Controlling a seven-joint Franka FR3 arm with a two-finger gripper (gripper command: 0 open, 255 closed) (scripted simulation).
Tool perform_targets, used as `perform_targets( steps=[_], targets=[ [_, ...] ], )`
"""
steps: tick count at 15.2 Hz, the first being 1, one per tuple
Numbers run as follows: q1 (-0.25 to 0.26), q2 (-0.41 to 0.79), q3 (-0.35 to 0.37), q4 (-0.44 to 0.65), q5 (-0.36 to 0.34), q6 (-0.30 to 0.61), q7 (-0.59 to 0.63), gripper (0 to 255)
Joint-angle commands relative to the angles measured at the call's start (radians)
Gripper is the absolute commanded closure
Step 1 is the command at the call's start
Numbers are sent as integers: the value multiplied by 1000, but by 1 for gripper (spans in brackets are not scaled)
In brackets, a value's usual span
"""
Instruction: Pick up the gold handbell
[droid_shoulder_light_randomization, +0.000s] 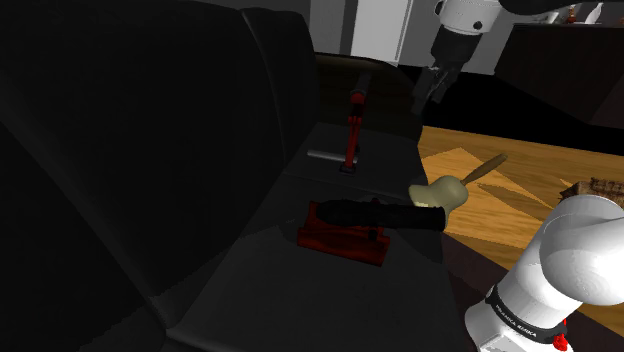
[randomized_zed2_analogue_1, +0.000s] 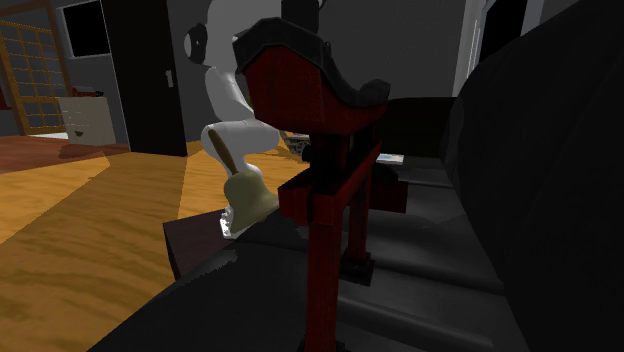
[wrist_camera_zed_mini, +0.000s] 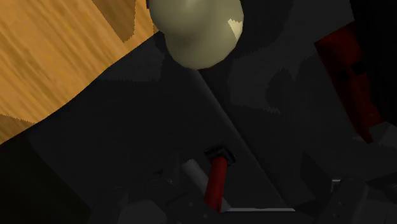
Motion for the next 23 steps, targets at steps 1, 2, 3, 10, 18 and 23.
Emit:
perform_targets(
  steps=[1, 2, 3, 10, 18, 23],
  targets=[
    [0, 0, 0, 0, 0, 0, 0, 0],
    [4, 7, -12, -12, -5, -19, -30, 0],
    [8, 14, -24, -25, -11, -39, -60, 0],
    [20, 58, -103, -117, -85, -167, -271, 0],
    [11, 104, -186, -236, -242, -289, -516, 0],
    [8, 118, -203, -295, -267, -246, -526, 0]
  ],
)
